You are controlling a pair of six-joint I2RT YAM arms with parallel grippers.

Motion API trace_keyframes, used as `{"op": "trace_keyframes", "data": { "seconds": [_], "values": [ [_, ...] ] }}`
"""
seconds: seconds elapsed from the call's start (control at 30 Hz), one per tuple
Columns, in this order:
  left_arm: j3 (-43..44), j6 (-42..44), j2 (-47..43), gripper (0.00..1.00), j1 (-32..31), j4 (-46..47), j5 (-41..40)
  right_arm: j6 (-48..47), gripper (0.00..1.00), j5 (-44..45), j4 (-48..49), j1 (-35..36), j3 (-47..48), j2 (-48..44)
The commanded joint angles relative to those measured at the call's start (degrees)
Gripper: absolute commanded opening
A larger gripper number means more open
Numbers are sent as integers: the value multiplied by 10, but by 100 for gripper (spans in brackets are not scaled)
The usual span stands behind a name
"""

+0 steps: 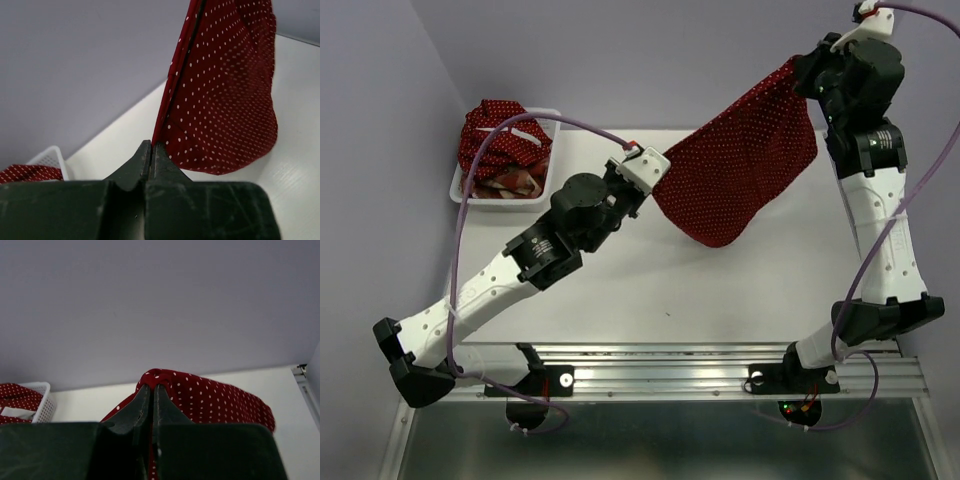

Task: Fold and stack the skirts
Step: Flatten the skirt out

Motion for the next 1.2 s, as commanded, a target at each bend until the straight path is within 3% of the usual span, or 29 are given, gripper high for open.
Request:
{"op": "trace_keyframes", "data": {
  "seconds": [0.0,0.1,0.13,0.3,0.37,0.53,0.63,0.7,0.87,0.97,1.03,1.13,1.17],
  "values": [
    [62,103,-31,0,33,13,0,-48,1,44,1,-21,53,15],
    [81,109,-15,0,86,-1,103,-48,1,19,1,-21,63,23],
    [85,108,1,0,131,4,154,-48,1,19,3,-21,66,38],
    [167,109,94,0,224,-5,215,-54,1,-19,41,-21,107,125],
    [214,108,154,0,267,-28,233,-58,1,-45,69,-21,165,186],
    [446,111,260,0,325,-112,245,-47,1,-124,113,-21,340,302],
    [486,130,261,0,335,-119,245,-46,1,-93,152,-21,305,279],
    [449,133,236,0,336,-91,248,-48,1,-90,171,-32,210,228],
    [244,132,164,0,334,-39,311,-66,1,-111,176,-68,18,157],
    [84,63,122,0,327,27,356,-87,1,-160,197,-79,-154,113],
    [-39,-9,100,0,313,83,406,-109,8,-161,230,-79,-296,80],
    [-168,-93,94,0,279,129,431,-105,11,-108,237,-79,-412,53],
    [-185,-143,100,0,245,121,434,-86,12,-40,234,-79,-473,31]
  ]
}}
